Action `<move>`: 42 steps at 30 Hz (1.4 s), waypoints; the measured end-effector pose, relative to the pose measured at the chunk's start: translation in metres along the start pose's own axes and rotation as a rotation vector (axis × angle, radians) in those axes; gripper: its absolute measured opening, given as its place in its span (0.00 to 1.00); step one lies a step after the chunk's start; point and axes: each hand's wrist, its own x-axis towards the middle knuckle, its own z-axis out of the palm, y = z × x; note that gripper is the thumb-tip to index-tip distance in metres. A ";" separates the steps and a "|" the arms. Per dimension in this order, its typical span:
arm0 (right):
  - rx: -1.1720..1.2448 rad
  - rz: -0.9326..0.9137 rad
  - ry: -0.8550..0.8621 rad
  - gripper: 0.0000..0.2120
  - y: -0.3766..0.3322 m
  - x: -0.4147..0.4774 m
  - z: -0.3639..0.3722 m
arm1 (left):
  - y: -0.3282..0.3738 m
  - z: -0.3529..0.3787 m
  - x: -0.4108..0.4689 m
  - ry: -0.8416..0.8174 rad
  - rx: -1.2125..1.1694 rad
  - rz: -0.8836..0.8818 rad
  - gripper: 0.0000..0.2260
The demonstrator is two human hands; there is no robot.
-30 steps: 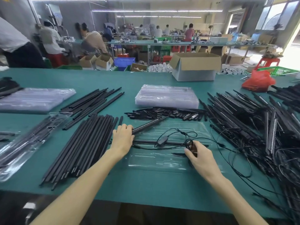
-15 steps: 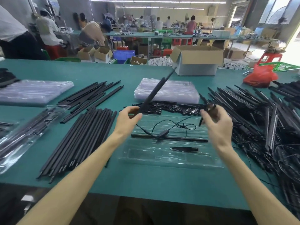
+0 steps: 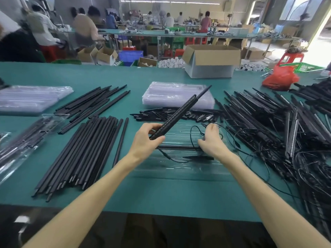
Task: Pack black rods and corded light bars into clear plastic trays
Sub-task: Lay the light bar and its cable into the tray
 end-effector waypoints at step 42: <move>1.362 0.346 -0.117 0.11 0.020 0.005 -0.037 | -0.016 0.011 -0.011 0.045 0.615 0.482 0.14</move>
